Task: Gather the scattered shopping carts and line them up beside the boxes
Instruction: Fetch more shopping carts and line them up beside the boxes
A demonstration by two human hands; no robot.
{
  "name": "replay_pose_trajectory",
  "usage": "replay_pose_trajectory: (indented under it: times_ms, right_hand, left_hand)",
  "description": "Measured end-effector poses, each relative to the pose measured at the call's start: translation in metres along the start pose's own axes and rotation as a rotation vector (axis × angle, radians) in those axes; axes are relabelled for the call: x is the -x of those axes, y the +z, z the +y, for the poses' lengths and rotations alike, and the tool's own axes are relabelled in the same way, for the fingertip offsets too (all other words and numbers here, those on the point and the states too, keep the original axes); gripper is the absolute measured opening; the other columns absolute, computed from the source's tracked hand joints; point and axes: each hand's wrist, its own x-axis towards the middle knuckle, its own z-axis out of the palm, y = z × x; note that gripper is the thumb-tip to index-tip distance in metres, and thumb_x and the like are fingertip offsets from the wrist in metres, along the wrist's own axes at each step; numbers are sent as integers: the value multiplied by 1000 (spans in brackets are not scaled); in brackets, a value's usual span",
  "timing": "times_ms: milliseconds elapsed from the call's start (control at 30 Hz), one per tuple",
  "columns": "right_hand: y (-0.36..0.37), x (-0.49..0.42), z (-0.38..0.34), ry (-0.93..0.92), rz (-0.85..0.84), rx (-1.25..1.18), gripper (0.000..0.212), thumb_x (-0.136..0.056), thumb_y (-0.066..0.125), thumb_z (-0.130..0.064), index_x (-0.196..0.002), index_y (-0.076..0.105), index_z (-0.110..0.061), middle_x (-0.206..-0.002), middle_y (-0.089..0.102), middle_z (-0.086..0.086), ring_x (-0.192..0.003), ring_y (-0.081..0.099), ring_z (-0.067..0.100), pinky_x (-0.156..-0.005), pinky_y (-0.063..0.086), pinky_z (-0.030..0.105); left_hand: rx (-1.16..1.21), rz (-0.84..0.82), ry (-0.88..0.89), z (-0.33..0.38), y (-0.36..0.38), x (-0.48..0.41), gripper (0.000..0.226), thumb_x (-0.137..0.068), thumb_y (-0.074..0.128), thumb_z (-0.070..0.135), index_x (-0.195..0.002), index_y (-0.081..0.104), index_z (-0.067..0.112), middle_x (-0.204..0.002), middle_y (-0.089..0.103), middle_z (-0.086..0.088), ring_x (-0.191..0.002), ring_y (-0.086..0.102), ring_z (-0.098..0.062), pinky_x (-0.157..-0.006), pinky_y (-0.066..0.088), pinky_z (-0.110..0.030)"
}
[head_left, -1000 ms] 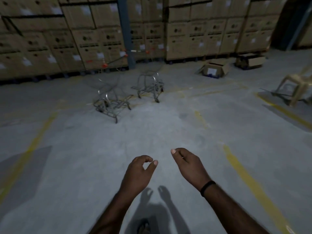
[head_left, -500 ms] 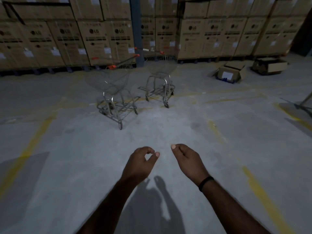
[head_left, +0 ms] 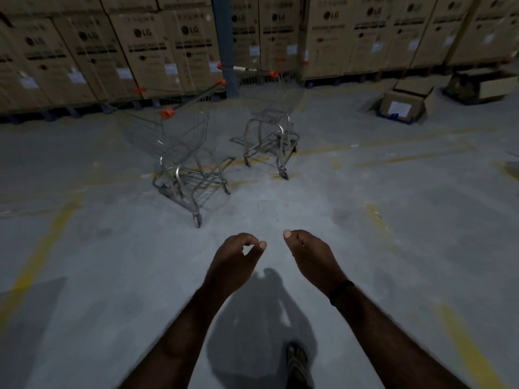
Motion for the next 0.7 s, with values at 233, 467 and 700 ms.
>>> replay_pose_trajectory:
  times_ms: [233,467,700]
  right_hand:
    - [-33,-181,-21,-76,-18,25,46,-97,47,-55,-69,46,-18,-67,53,-2,-69,53,11,-74,43,33]
    - [-15,-325,-41,-109,-44,-40,53,-80,43,-71,-73,48,-19,-65,49,-7,-73,56,25,-80,52,40]
    - [17,-489,-64,-118,-26,-38,72,-86,41,-69,-96,61,-1,-95,65,18,-86,62,28,-84,51,47]
  left_hand:
    - [12,109,-3,18,-11,-167,28,-92,61,57,-92,67,29,-103,67,12,-96,58,-7,-83,44,-25]
    - [41,142,-20,-4,-31,-301,15,-95,63,43,-91,66,29,-103,66,10,-92,54,-3,-77,38,-18]
    - [69,174,48,-46,-49,-477,34,-81,46,71,-80,59,40,-89,63,18,-89,57,-7,-81,44,-28]
